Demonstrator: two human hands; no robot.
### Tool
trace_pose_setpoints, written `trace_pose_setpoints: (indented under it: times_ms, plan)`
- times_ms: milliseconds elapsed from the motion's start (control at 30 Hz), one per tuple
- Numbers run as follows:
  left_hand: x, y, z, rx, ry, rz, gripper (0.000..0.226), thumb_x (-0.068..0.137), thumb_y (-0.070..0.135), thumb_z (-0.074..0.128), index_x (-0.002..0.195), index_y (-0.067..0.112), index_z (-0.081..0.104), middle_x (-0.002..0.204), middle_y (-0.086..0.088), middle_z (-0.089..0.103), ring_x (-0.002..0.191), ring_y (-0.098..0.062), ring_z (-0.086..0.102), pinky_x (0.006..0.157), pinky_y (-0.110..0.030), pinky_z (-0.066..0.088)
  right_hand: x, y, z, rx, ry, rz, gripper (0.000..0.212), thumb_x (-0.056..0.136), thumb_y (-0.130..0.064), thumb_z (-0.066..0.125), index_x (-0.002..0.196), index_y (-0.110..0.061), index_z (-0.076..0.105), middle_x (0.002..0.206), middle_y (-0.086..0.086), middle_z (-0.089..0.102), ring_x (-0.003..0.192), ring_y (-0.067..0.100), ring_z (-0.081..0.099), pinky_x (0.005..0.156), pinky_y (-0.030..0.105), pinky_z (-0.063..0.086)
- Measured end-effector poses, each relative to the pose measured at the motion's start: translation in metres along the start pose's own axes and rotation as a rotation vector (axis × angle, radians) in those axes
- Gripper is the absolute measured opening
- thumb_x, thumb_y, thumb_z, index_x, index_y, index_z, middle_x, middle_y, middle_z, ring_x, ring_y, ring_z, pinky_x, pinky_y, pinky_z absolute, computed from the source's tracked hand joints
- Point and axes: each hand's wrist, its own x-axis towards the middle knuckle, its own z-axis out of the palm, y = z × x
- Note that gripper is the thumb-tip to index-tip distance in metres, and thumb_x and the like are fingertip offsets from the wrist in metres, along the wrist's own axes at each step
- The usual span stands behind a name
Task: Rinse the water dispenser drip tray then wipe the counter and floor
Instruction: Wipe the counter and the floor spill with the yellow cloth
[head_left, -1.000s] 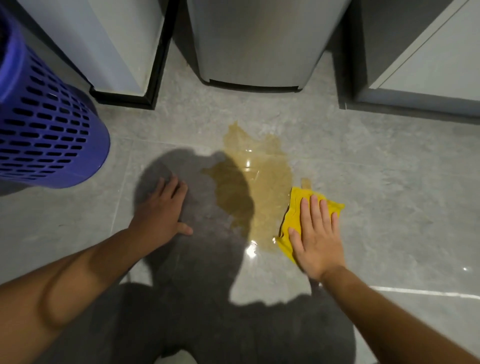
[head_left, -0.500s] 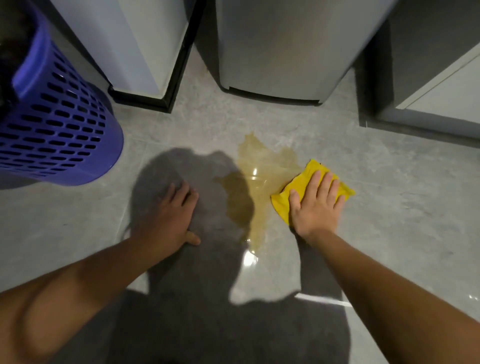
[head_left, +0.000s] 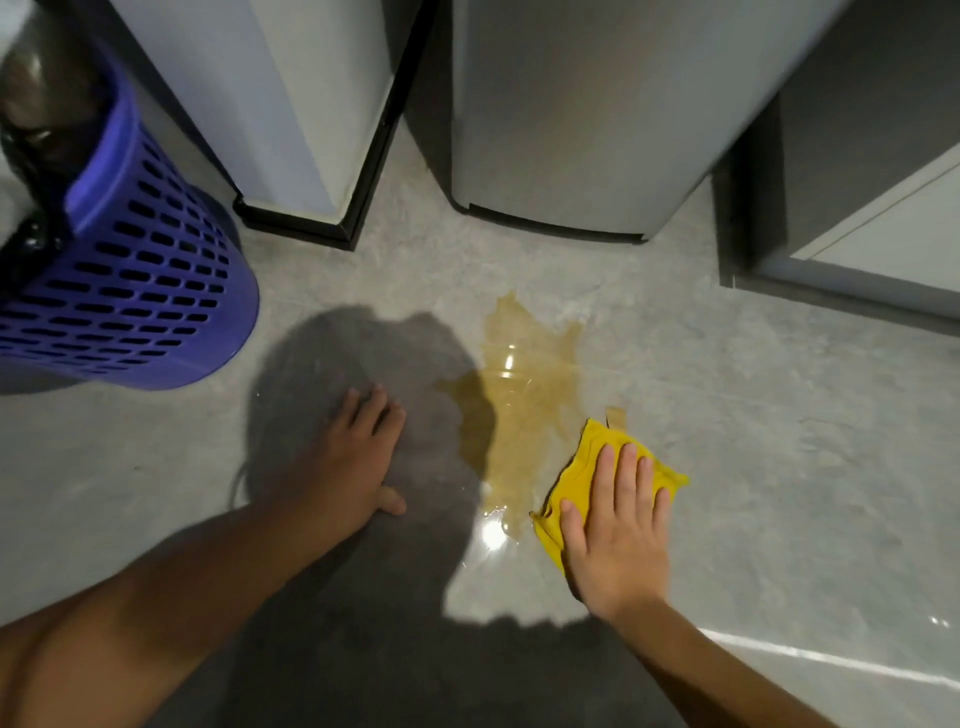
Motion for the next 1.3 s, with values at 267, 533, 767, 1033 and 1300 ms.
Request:
trace_pose_setpoints:
  times_ms: [267,533,767,1033,1300]
  plan:
    - [0.001,-0.004,0.004,-0.069,0.031,0.014,0.124,0.066,0.055,0.089,0.162,0.02,0.018,0.174,-0.008,0.001,0.159,-0.036,0.002,0.124,-0.054,0.022,0.127,-0.024,-0.027,0.083,-0.044,0.143,0.079,0.103,-0.058,0.025,0.165,-0.017,-0.003,0.174,0.01,-0.009,0.159,0.03,-0.01,0.126,0.056,-0.004]
    - [0.002,-0.007,0.007,-0.058,0.053,0.025,0.124,0.063,0.057,0.089,0.16,0.02,0.022,0.173,-0.009,0.005,0.158,-0.039,0.004,0.122,-0.059,0.025,0.177,0.009,-0.061,-0.296,-0.151,-0.698,0.082,0.1,-0.061,0.016,0.165,-0.014,0.002,0.173,0.013,-0.002,0.159,0.035,-0.003,0.126,0.058,0.008]
    - [0.004,-0.008,0.011,-0.079,0.079,0.013,0.129,0.052,0.058,0.093,0.157,0.02,0.029,0.172,-0.009,0.014,0.156,-0.04,0.013,0.118,-0.059,0.028,0.033,0.007,-0.015,-0.12,-0.089,-0.351,0.076,0.103,-0.053,0.027,0.164,-0.01,0.013,0.173,0.015,0.008,0.159,0.035,0.003,0.125,0.06,0.013]
    - [0.006,-0.012,0.018,-0.132,0.099,0.02,0.129,0.05,0.055,0.094,0.158,0.02,0.032,0.173,-0.009,0.014,0.157,-0.04,0.014,0.118,-0.061,0.027,0.068,-0.089,-0.013,0.189,-0.124,0.284,0.082,0.102,-0.057,0.025,0.164,-0.014,-0.009,0.173,0.012,-0.014,0.158,0.033,-0.014,0.125,0.056,-0.007]
    - [0.004,-0.01,0.014,-0.071,0.088,0.028,0.127,0.058,0.058,0.089,0.16,0.021,0.023,0.173,-0.008,0.008,0.158,-0.037,0.008,0.12,-0.057,0.029,0.206,-0.067,-0.058,-0.047,-0.134,-0.188,0.081,0.1,-0.054,0.029,0.165,-0.02,-0.005,0.174,0.007,-0.012,0.159,0.029,-0.012,0.126,0.054,-0.006]
